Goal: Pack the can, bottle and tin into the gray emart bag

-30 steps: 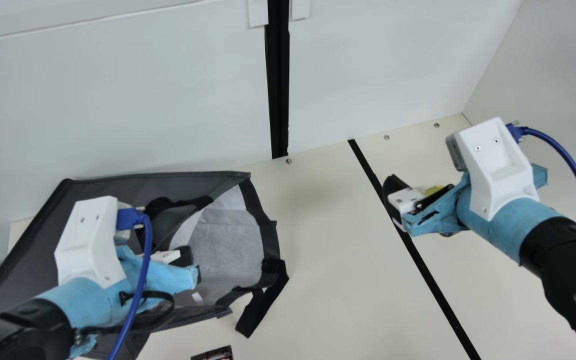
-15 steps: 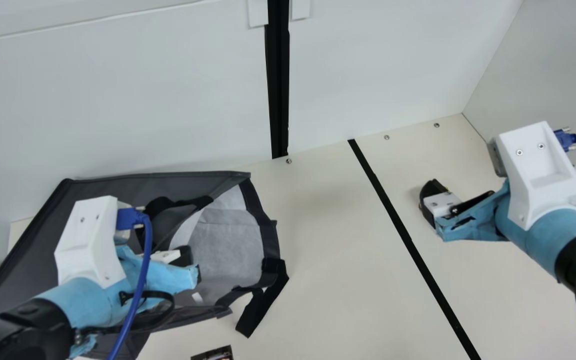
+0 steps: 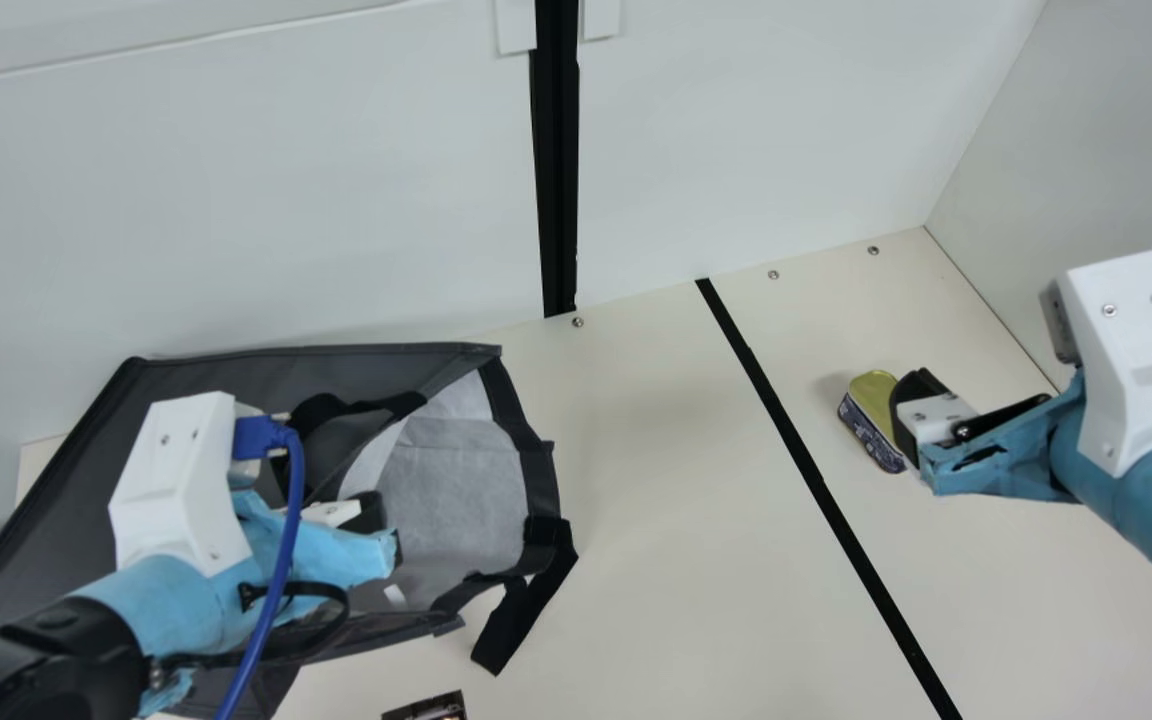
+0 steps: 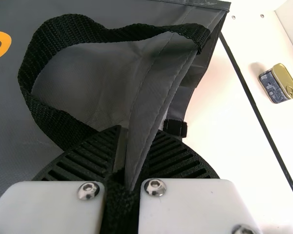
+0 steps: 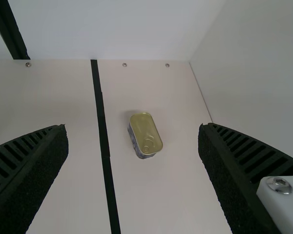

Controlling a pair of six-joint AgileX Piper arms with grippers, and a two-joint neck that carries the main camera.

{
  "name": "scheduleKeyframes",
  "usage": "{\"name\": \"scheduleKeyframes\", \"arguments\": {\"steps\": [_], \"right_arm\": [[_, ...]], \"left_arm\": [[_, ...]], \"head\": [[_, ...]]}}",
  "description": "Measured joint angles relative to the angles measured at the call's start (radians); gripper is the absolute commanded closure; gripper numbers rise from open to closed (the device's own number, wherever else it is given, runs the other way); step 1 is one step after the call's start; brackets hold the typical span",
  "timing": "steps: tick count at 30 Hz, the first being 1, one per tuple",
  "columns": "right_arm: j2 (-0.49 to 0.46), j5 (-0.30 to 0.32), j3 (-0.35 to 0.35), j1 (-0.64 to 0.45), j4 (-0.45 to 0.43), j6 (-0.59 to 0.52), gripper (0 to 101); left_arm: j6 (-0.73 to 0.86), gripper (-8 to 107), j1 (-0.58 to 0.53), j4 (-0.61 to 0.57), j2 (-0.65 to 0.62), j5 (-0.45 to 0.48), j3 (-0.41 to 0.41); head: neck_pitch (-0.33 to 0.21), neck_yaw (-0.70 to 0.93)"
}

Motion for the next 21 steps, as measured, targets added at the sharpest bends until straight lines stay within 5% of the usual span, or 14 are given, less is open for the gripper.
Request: {"name": "scheduleKeyframes", "arguments": {"steps": [21], "right_arm": [[-0.016,0.169,-0.102,-0.141,0.100,-0.068,11]], "left_arm": [[0.000,89,0.000,0.000,0.000,0.000,0.000]], "head": [[0.002,0.000]]}}
